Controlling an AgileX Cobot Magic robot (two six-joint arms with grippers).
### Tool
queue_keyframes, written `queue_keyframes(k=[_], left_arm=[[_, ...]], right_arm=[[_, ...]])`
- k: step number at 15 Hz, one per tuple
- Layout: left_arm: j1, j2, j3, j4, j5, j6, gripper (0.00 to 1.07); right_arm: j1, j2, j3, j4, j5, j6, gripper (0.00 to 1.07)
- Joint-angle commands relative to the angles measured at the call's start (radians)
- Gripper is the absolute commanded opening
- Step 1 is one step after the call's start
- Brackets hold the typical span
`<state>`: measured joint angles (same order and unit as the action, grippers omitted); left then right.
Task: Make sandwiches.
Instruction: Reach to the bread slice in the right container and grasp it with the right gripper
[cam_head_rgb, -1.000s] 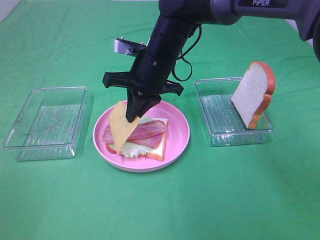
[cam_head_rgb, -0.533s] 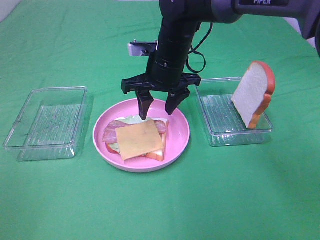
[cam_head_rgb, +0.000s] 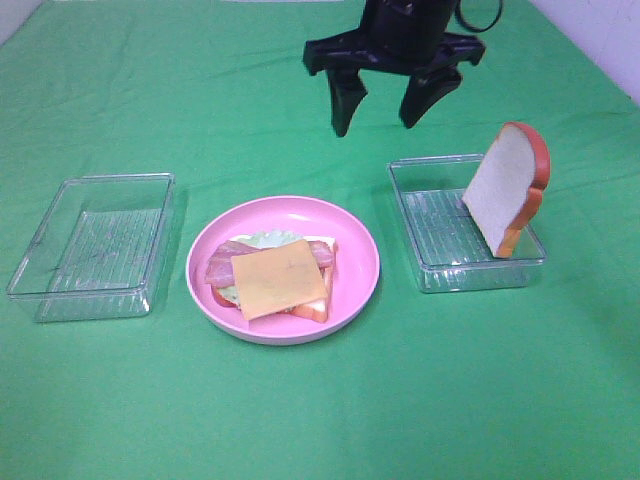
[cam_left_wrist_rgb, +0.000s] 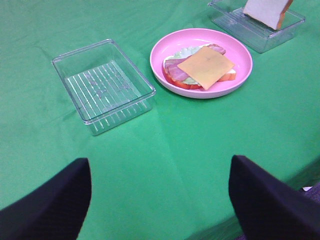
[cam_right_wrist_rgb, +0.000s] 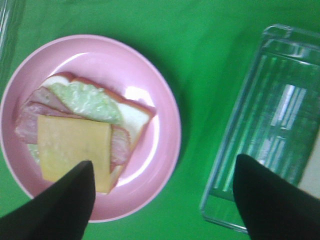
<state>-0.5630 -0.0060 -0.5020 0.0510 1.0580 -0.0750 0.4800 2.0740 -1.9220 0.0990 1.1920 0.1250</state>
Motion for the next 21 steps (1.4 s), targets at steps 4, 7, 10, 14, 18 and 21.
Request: queue_keyframes(k=[4, 7, 10, 14, 18, 21], left_arm=[[0.000, -0.019, 0.001, -0.009, -0.010, 0.001, 0.73], [0.000, -0.019, 0.001, -0.009, -0.010, 0.001, 0.73], [0.000, -0.019, 0.001, -0.009, -0.010, 0.001, 0.73], [0.000, -0.019, 0.001, -0.009, -0.010, 0.001, 0.73], [0.000, -0.019, 0.001, -0.009, -0.010, 0.001, 0.73], [0.000, -0.019, 0.001, -0.009, -0.010, 0.001, 0.73]], right_arm=[[-0.188, -0.076, -0.005, -0.153, 0.097, 0.036, 0.75], [-0.291, -0.072, 0.006, -0.120, 0.097, 0.034, 0.75], [-0.336, -0.072, 0.063, -0.059, 0.095, -0.016, 0.75], [-0.343, -0.061, 0.153, -0.044, 0.011, -0.044, 0.75], [-0.343, 0.004, 0.153, -0.047, 0.011, -0.044, 0.75], [-0.343, 0.043, 0.153, -0.045, 0.012, -0.051, 0.66]])
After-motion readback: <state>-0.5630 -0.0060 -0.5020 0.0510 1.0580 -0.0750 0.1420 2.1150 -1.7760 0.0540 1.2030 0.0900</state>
